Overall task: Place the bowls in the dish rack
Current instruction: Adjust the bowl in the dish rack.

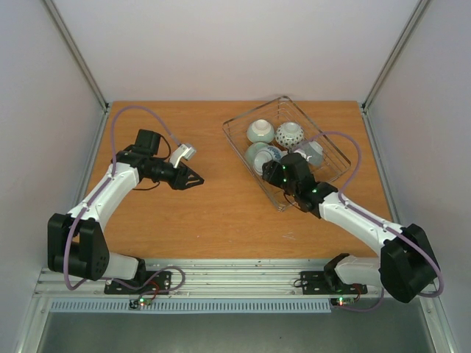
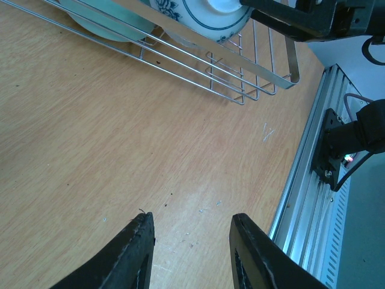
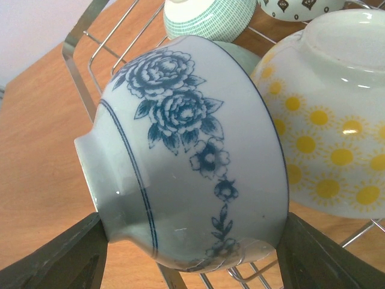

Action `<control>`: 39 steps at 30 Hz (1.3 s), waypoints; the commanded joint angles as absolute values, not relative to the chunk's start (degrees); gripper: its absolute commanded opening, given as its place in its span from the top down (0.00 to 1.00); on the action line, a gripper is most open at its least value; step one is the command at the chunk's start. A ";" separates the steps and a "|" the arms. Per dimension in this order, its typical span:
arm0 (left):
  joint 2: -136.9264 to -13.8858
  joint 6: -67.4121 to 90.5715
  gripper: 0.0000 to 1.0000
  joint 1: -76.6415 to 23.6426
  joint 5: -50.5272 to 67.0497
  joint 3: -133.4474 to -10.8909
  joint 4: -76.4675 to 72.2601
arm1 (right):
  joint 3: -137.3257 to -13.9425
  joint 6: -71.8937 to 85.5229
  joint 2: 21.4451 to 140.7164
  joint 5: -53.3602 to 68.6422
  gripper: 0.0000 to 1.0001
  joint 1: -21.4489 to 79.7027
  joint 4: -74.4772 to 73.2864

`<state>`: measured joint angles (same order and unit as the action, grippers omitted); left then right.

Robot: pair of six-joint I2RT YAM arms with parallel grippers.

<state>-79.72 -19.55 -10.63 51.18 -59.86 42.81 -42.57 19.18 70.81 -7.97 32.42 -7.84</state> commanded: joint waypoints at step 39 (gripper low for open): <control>-80.35 -19.69 0.64 -10.65 51.74 -60.36 41.26 | -40.88 17.66 64.64 -4.22 0.65 31.99 -15.59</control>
